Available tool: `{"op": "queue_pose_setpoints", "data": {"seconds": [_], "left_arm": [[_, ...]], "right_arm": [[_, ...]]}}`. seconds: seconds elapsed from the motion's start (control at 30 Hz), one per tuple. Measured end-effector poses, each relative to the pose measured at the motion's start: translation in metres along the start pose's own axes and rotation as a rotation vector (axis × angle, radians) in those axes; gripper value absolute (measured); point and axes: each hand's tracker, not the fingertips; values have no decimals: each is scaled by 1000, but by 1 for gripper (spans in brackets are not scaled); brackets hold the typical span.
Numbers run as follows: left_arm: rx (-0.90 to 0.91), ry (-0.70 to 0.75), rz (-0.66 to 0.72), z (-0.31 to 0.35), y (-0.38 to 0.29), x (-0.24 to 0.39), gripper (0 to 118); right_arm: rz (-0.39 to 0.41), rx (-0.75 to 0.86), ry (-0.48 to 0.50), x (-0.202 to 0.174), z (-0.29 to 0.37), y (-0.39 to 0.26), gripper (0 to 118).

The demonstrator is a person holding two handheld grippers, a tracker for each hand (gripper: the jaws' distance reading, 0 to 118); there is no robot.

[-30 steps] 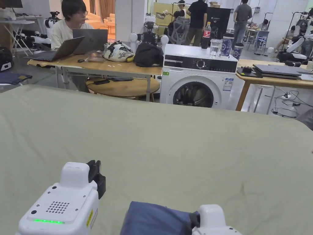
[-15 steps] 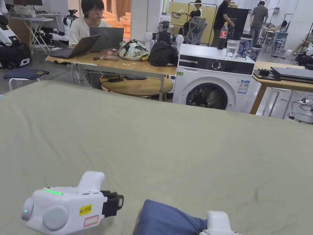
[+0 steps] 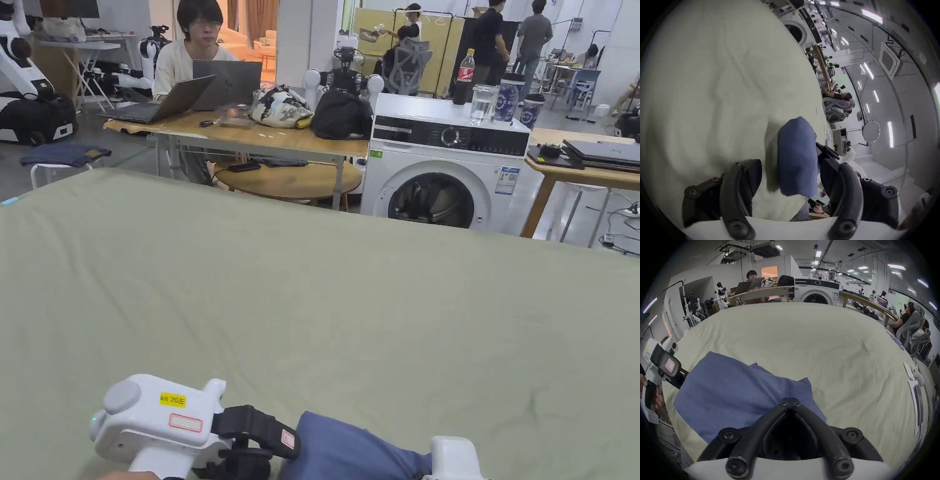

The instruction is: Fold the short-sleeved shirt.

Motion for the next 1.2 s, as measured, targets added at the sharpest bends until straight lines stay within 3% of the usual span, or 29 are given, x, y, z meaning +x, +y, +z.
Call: {"op": "queue_pose_setpoints", "data": {"seconds": [0.33,0.37,0.43,0.47,0.5,0.57,0.7,0.97,1.2], "left_arm": [[-9,-104,-2,-58,-14,8,75],[-1,-108,-5,-61,-17,10,69],[10,-34,-64,-66,-22,15,40],[21,21,-84,-66,-25,16,32],[31,47,-64,-67,-28,14,30],[41,-43,21,-54,-19,0,26],[55,-3,-35,-53,-21,4,25],[40,-3,15,-47,-14,13,25],[65,17,-58,-11,-17,48,25]], "right_arm": [[-18,15,7,3,-1,-4,0],[-18,17,6,2,0,-5,0],[-16,21,4,2,0,-6,0],[-16,21,2,2,0,-6,0],[-19,24,9,2,1,-6,0],[-18,25,12,1,2,-6,0],[-18,29,16,2,3,-7,0],[6,79,15,0,14,-6,0],[19,347,-12,-8,52,16,0]]}}
